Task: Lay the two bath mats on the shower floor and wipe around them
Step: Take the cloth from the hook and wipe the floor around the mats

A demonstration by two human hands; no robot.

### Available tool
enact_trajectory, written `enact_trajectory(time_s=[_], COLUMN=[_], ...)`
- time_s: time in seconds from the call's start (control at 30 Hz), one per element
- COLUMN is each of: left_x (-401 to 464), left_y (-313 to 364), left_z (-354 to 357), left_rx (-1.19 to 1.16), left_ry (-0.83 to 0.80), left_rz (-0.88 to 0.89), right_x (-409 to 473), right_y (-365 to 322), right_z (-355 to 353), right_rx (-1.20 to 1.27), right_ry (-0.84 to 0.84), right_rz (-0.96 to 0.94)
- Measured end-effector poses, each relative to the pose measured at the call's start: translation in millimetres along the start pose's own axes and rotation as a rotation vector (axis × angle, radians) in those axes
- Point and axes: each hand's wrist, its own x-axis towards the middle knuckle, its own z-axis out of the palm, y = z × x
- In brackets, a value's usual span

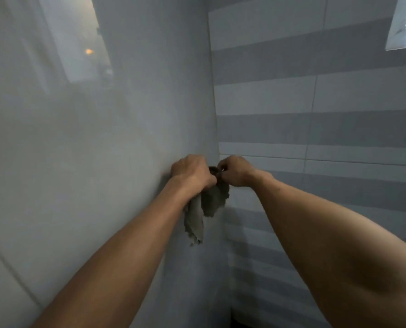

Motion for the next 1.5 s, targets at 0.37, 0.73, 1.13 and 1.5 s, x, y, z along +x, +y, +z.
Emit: enact_trajectory(time_s=[0.37,0.73,1.13,1.5], left_x=[49.2,27.6,-60.1,-108.1], left_y=[90.4,267.7,433.9,459.6], left_z=[49.8,179.7,376.7,647.1], left_rx=[-0.351,-0.25,-0.054,0.017], left_ry=[-0.091,-0.388,-0.425,-0.712], left_rz=[0.268,0.719,1.072,1.181], right_x=[-65.6,-217.4,-369.0,-419.7], right_y=[120.7,298.9,484.4,605.8], right_z=[-80.3,-83.3,15.8,258.0], right_rx=[0.009,0.123,0.152,0.419], right_ry=[0.176,0.269,0.275,0.251], right_rz=[0.24,0.695,1.188,1.43])
